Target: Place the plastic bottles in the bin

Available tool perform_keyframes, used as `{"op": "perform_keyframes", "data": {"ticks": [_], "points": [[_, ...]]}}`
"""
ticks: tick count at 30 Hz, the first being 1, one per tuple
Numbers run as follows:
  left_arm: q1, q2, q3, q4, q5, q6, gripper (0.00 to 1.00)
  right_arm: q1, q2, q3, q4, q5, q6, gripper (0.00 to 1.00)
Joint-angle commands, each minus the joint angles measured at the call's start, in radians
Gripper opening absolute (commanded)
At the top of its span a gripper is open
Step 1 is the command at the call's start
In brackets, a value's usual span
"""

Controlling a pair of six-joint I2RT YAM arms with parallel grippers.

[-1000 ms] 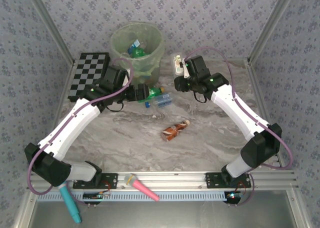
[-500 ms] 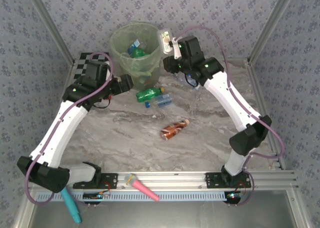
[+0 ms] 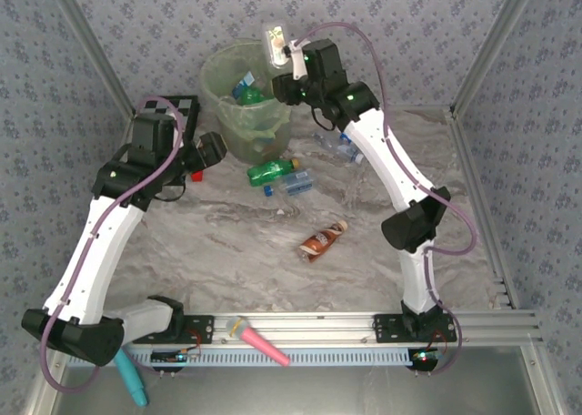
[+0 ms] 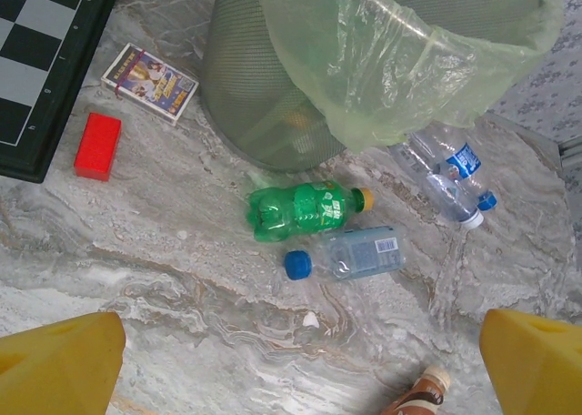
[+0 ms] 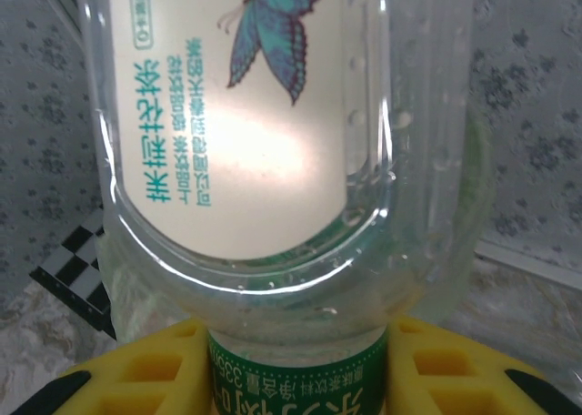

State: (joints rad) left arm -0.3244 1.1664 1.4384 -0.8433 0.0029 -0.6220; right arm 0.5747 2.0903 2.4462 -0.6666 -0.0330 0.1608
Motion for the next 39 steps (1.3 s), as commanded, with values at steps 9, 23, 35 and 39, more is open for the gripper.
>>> {"op": "perform_keyframes", "data": {"ticks": [9,23,35,39], "points": [[0.022,-0.040,0.010,-0.035,-0.003,-0.018,1.00,0.007,0.163,0.180,0.241,-0.036,0.075,0.38],[0.048,-0.068,-0.013,-0.034,-0.011,-0.017,1.00,0.069,0.218,0.192,0.309,-0.077,-0.034,0.40],[0.059,-0.066,-0.015,-0.030,-0.007,-0.016,1.00,0.083,0.240,0.186,0.277,-0.108,-0.071,0.78],[0.061,-0.064,-0.015,-0.028,-0.003,-0.019,1.00,0.085,0.235,0.185,0.264,-0.089,-0.083,1.00]]}}
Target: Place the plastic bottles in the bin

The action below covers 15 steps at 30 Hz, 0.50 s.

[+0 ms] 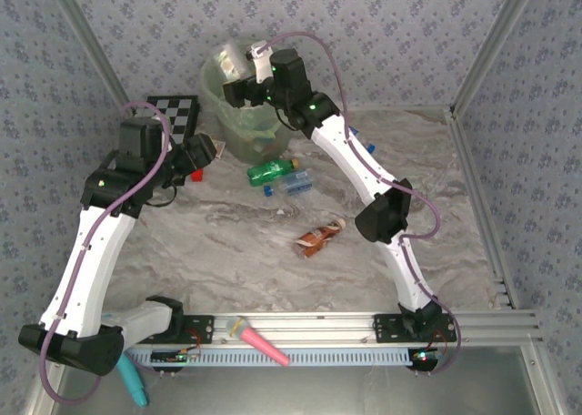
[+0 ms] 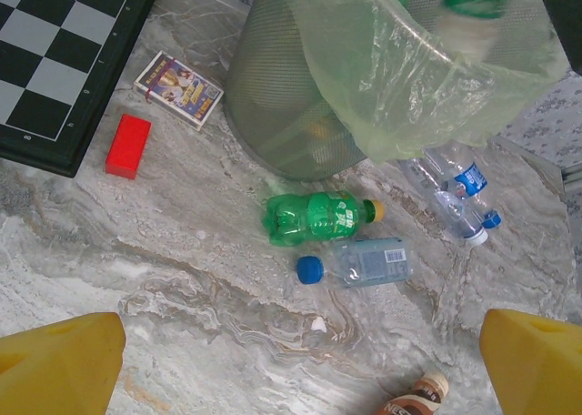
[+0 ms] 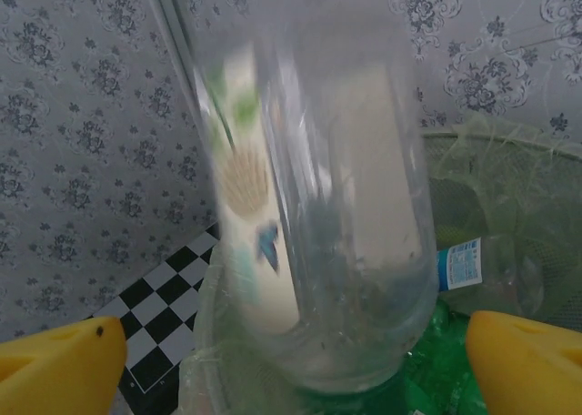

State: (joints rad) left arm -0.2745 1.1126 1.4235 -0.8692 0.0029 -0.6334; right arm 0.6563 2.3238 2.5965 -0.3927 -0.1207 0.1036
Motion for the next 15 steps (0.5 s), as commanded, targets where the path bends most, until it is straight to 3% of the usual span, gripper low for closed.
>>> {"op": "perform_keyframes", "data": {"ticks": [1,15], "points": [[0.012,-0.009,-0.001,-0.002,-0.003,-0.008,1.00,0.004,0.000,0.034,-0.012,0.001,-0.025,1.00],[0.015,-0.004,-0.010,0.012,0.009,-0.007,1.00,0.004,-0.061,-0.025,0.004,0.036,-0.030,0.99]]}}
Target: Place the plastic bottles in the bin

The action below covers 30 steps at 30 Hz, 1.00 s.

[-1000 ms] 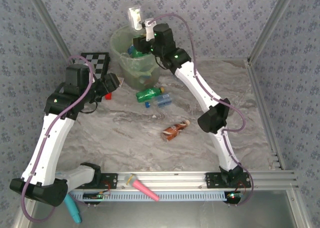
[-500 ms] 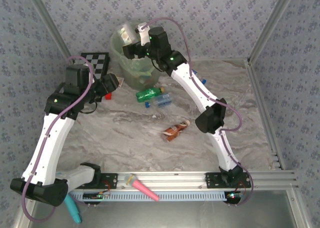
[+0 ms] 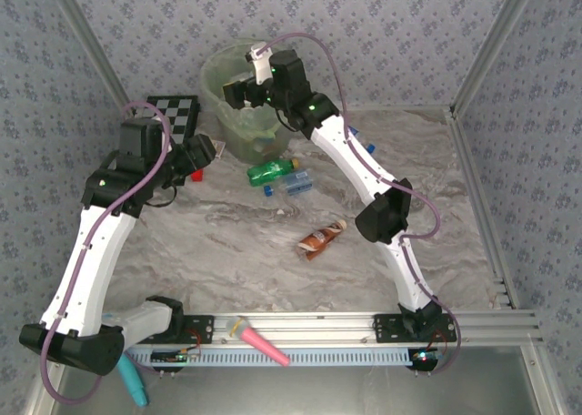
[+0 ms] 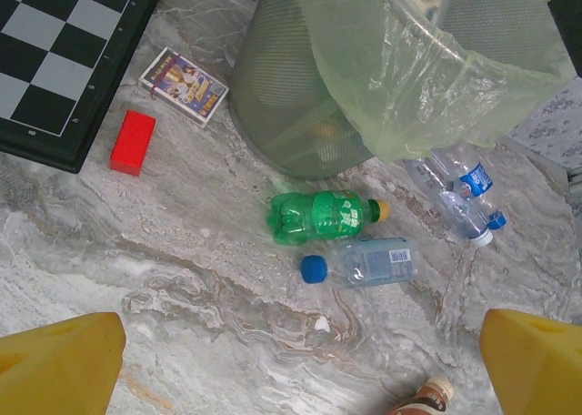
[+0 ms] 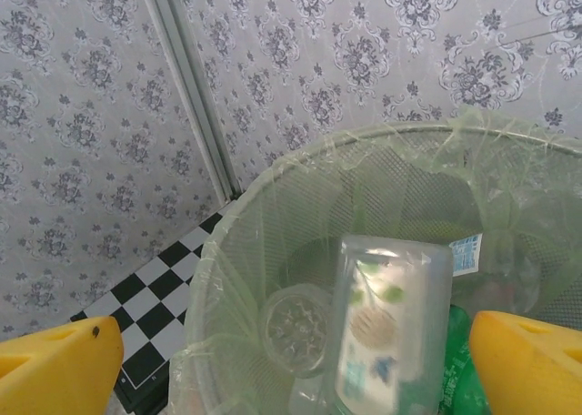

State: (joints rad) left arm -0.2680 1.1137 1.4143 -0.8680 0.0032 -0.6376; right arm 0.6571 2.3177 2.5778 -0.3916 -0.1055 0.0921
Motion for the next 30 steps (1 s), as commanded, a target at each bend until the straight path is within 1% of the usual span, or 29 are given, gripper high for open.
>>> {"op": "perform_keyframes", "data": {"ticks": [1,6,11,13,16,22,26,30], "points": [[0.009,-0.003,0.000,0.012,0.010,-0.001,1.00,0.003,-0.061,-0.007,0.001,0.024,-0.018,0.99],[0.008,-0.002,0.001,0.030,0.029,0.002,1.00,0.000,-0.112,-0.038,-0.018,0.053,-0.004,0.99],[0.006,0.001,-0.012,0.076,0.083,0.006,1.00,-0.016,-0.212,-0.157,-0.044,0.072,0.028,0.99],[-0.002,0.009,-0.014,0.086,0.099,0.010,1.00,-0.026,-0.273,-0.249,-0.040,0.089,0.045,0.99],[-0.040,0.029,-0.013,0.089,0.098,0.025,1.00,-0.038,-0.379,-0.416,-0.014,0.115,0.067,0.99],[-0.176,0.057,-0.039,0.117,0.040,0.063,1.00,-0.060,-0.598,-0.751,0.021,0.177,0.081,0.99],[-0.199,0.062,-0.061,0.130,0.041,0.045,1.00,-0.055,-0.734,-0.944,-0.026,0.212,0.023,0.99],[-0.206,0.046,-0.085,0.148,0.042,0.038,1.00,-0.023,-0.852,-1.121,-0.108,0.240,-0.080,0.99]]}}
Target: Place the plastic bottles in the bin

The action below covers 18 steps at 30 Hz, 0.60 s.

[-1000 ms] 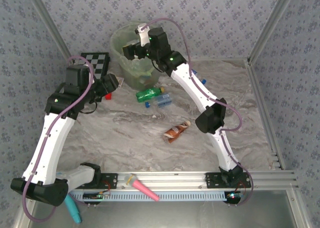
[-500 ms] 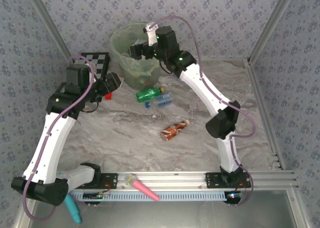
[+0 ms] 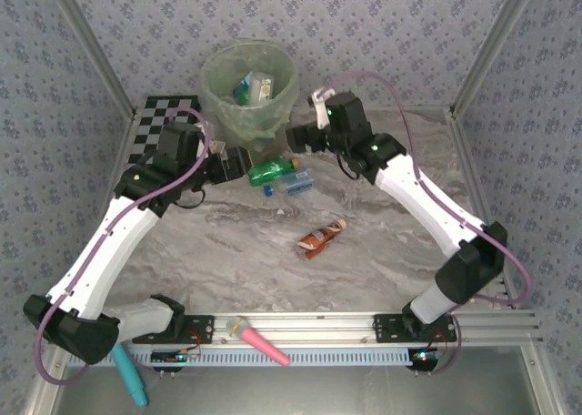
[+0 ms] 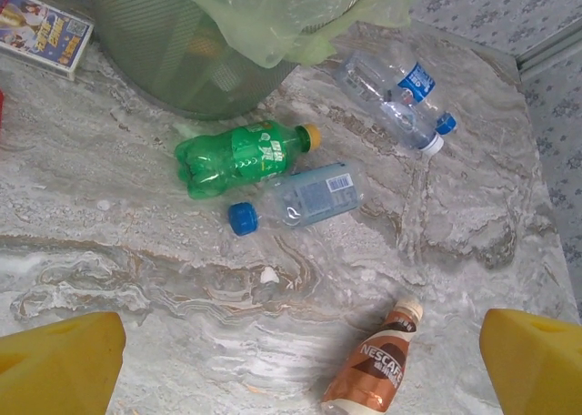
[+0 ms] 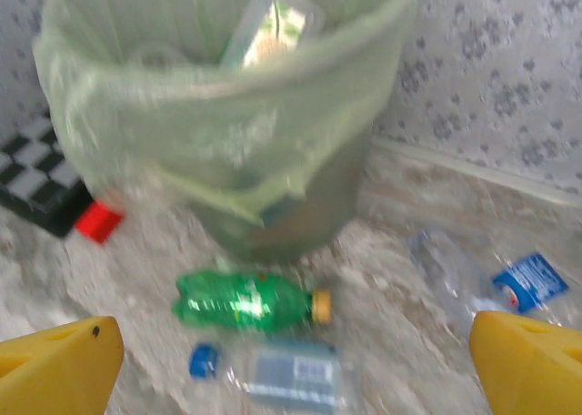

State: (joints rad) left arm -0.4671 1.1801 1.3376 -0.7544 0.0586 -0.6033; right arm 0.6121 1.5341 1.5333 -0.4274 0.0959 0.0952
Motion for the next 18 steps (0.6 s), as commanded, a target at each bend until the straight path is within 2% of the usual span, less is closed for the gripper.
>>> {"op": "perform_keyframes", "data": {"ticks": [1,5,9,13,18], "points": [[-0.007,-0.023,-0.015,0.038,-0.013,0.004,1.00,0.033,-0.096,-0.117,-0.091,0.045,-0.110,0.99],[-0.011,-0.032,-0.034,0.039,-0.008,0.004,1.00,0.089,-0.177,-0.269,-0.095,0.105,-0.197,0.99],[-0.011,-0.038,-0.032,0.019,-0.022,0.010,1.00,0.187,-0.216,-0.425,-0.068,0.183,-0.345,0.99],[-0.011,-0.058,-0.030,0.004,-0.043,0.018,1.00,0.322,-0.174,-0.494,-0.075,0.310,-0.489,0.99],[-0.011,-0.082,-0.047,-0.015,-0.055,0.014,1.00,0.394,-0.111,-0.522,-0.112,0.358,-0.535,1.00]]}}
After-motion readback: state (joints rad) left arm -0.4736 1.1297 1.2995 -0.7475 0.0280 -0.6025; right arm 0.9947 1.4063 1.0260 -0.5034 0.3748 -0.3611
